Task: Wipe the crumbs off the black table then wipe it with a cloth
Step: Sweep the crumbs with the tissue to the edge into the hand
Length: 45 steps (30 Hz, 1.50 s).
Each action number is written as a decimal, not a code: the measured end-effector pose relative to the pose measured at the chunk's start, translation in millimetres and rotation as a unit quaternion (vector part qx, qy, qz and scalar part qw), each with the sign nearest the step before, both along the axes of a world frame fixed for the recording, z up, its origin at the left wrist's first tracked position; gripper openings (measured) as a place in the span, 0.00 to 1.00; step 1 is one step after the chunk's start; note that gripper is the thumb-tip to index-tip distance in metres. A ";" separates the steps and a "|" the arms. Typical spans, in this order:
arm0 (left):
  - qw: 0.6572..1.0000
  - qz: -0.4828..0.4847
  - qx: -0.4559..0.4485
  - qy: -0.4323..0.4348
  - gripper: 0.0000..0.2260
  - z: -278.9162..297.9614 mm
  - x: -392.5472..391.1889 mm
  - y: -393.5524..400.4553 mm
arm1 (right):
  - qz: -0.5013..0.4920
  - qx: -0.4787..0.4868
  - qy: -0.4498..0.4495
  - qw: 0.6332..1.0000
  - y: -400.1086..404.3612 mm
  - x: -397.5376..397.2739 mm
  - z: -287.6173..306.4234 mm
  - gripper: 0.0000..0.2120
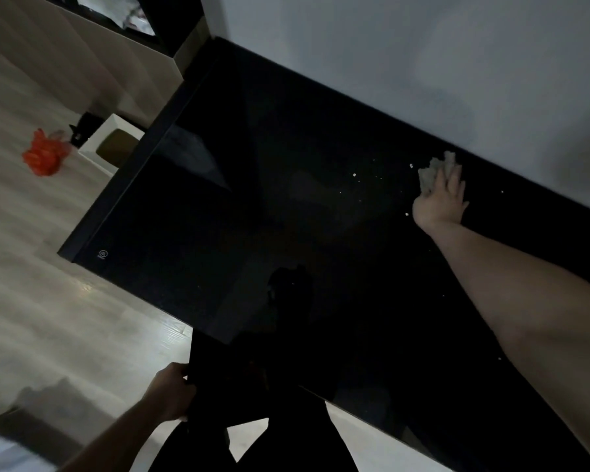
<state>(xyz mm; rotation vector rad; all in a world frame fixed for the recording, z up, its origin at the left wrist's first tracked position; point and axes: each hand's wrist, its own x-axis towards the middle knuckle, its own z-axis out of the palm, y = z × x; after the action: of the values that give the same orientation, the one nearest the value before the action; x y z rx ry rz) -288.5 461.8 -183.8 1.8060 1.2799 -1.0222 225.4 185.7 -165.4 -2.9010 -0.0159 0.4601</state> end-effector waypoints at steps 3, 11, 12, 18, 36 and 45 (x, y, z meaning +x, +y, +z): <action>1.000 0.023 -0.007 0.000 0.09 -9.8 -9.9 6.3 | 0.027 -0.010 -0.023 0.999 20.4 -6.7 -4.4 0.30; 0.999 0.036 -0.008 -0.004 0.17 -16.2 -15.7 5.4 | 0.256 0.063 -0.091 0.960 96.1 -88.4 -8.8 0.30; 0.999 0.032 -0.007 -0.004 0.18 -13.5 -13.0 3.5 | 0.280 0.077 -0.089 0.953 99.5 -106.2 -9.7 0.29; 1.000 -0.011 -0.006 0.005 0.15 14.5 4.3 -16.9 | 0.409 0.158 -0.041 0.898 93.2 -237.8 -5.9 0.33; 0.996 -0.091 -0.019 -0.012 0.23 24.4 -10.5 -40.1 | 0.090 0.318 -0.068 0.941 -23.7 -243.1 21.3 0.25; 0.995 -0.101 -0.011 -0.025 0.08 13.2 -11.5 -52.1 | -0.010 0.067 -0.040 0.997 -86.1 -52.0 -3.3 0.35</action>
<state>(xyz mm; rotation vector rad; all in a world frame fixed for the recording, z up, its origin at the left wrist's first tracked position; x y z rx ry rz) -300.0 409.7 -170.6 1.9610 1.0685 -1.0877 173.4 99.6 -168.7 -2.7832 -0.0281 0.3249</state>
